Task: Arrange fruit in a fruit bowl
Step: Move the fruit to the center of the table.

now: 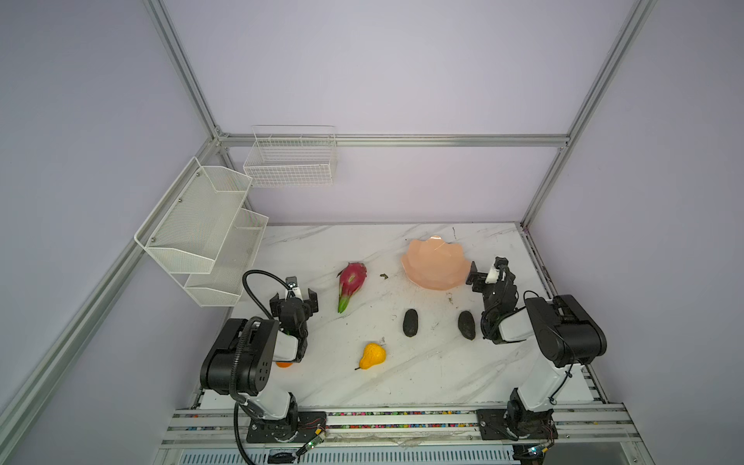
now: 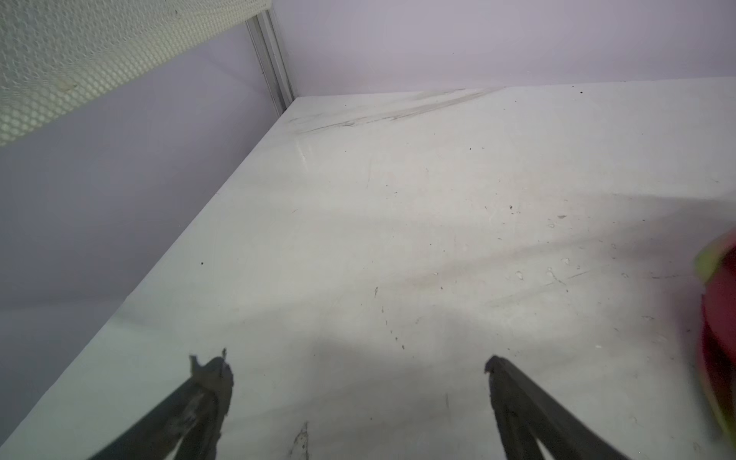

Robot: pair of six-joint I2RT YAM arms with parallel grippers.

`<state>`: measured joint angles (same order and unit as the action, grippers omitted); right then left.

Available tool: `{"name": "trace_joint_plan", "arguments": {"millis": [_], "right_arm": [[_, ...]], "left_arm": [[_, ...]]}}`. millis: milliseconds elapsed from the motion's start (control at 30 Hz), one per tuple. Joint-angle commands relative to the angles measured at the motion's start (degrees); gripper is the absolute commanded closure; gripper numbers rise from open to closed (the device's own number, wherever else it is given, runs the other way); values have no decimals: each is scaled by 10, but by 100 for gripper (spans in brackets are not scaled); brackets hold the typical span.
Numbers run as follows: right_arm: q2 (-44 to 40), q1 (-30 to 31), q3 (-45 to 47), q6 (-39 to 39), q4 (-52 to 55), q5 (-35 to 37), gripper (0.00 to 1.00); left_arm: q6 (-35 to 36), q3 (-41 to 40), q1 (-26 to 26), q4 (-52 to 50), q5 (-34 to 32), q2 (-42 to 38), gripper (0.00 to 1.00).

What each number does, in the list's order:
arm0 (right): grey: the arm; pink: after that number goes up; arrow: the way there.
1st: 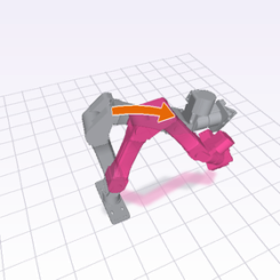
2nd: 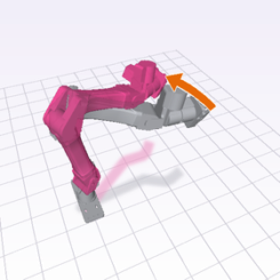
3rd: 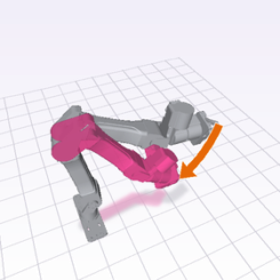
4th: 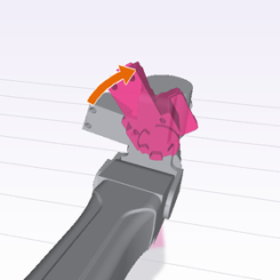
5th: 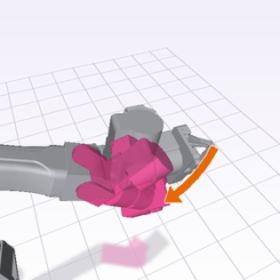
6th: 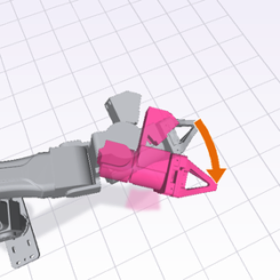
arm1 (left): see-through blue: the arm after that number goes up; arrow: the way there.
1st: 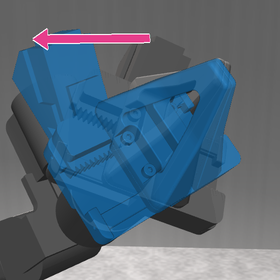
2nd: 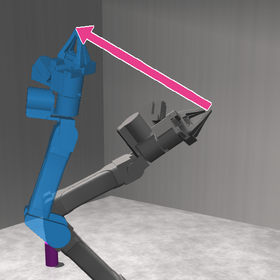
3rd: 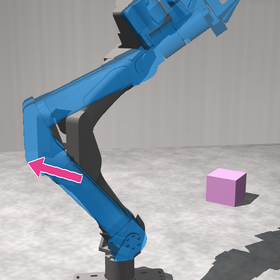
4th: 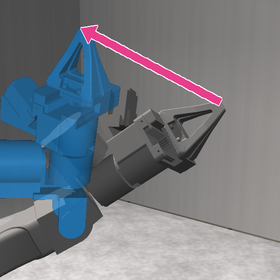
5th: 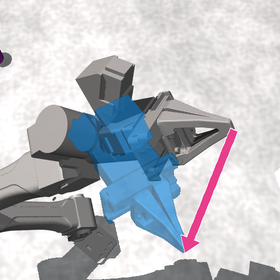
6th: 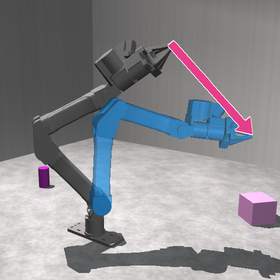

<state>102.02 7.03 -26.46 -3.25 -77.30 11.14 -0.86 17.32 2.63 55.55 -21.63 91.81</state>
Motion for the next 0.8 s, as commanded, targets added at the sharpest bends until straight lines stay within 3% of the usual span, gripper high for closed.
{"name": "trace_joint_plan", "arguments": {"millis": [0, 767], "right_arm": [[3, -1, 2, -7, -15, 1, 2], [2, -2, 3, -7, -14, -1, 3]], "left_arm": [[-7, 34, -4, 17, -1, -11, 0], [-7, 34, -4, 17, -1, -11, 0]]}}
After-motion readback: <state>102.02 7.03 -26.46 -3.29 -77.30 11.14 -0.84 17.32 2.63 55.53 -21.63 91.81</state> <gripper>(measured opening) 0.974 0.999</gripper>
